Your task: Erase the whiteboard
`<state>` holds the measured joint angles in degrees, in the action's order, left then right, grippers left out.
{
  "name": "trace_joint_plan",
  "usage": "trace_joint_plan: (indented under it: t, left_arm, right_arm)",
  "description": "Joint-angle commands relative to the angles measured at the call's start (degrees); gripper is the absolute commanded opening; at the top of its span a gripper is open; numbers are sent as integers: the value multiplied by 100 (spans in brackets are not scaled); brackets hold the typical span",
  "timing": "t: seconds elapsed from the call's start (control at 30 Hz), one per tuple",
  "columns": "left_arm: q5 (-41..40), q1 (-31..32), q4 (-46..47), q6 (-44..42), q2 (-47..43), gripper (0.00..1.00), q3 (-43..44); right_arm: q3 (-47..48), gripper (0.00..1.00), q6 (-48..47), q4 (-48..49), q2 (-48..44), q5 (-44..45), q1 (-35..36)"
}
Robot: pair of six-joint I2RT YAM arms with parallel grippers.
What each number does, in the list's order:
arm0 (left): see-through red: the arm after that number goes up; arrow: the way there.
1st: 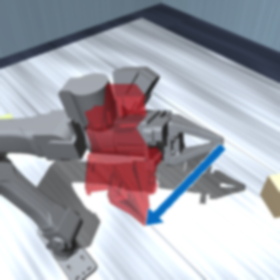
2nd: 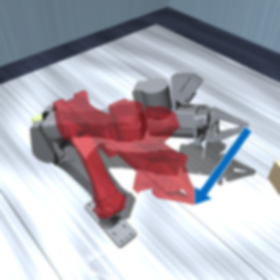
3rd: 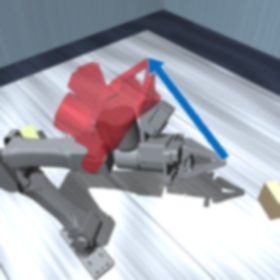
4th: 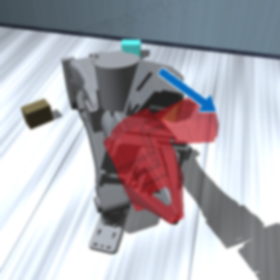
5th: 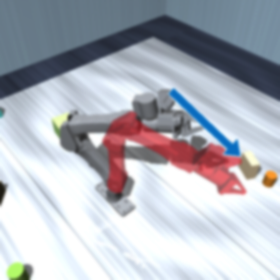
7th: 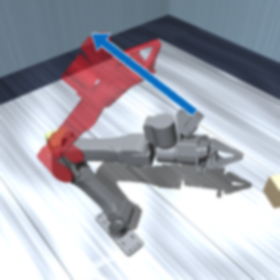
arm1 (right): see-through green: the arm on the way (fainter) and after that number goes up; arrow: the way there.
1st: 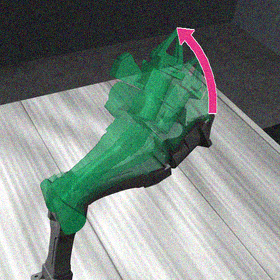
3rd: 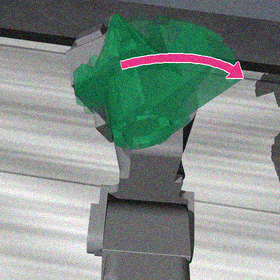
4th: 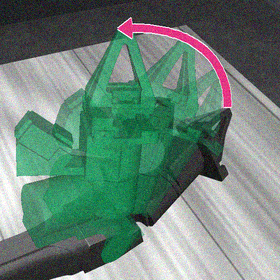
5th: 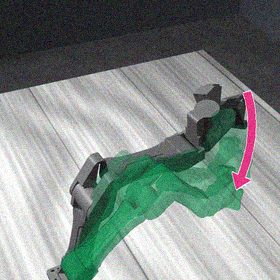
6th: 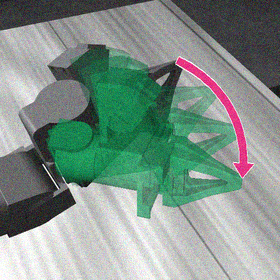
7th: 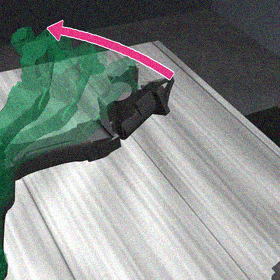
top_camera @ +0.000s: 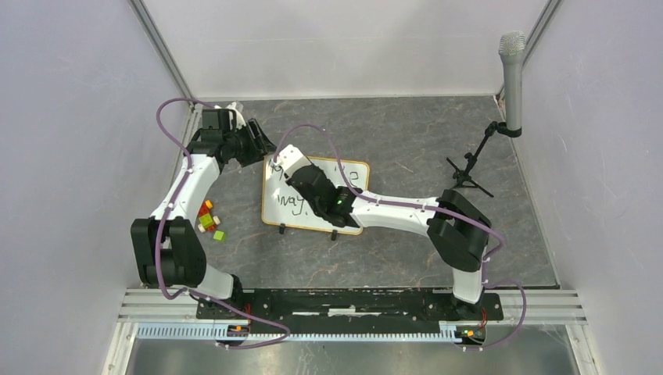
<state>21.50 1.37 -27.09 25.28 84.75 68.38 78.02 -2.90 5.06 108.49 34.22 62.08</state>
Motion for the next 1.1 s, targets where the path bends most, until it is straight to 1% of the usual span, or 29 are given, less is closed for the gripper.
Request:
trace_joint_plan:
  t: [0.0, 0.17, 0.3, 0.47, 0.7, 0.8, 0.93, 1.07]
  left_arm:
    - [105, 13, 125, 21, -122, 63, -10]
    - [144, 13, 125, 42, -149, 63, -8]
    - [231, 13, 175, 82, -140, 63, -21]
    - [237, 13, 213, 99, -154, 62, -61]
    - [215, 34, 222, 77, -154, 60, -79]
    - [198, 55, 222, 63, -159, 60, -75]
    - [171, 56, 222, 56, -160, 60, -79]
    - [182, 53, 222, 60, -166, 60, -75]
  right_arm:
    - [-319, 33, -55, 39, -555, 483, -151]
    - [-1162, 32, 96, 109, -1130, 589, -381]
    - [-1131, 32, 71, 32, -1093, 581, -374]
    - [-471, 32, 164, -39, -569, 135, -215]
    - [1078, 31, 283, -393, 594, -342, 21]
    - [1337, 31, 285, -413, 782, -397, 23]
    - [1165, 31, 274, -429, 636, -87, -19]
    - [408, 31, 281, -284, 98, 137, -228]
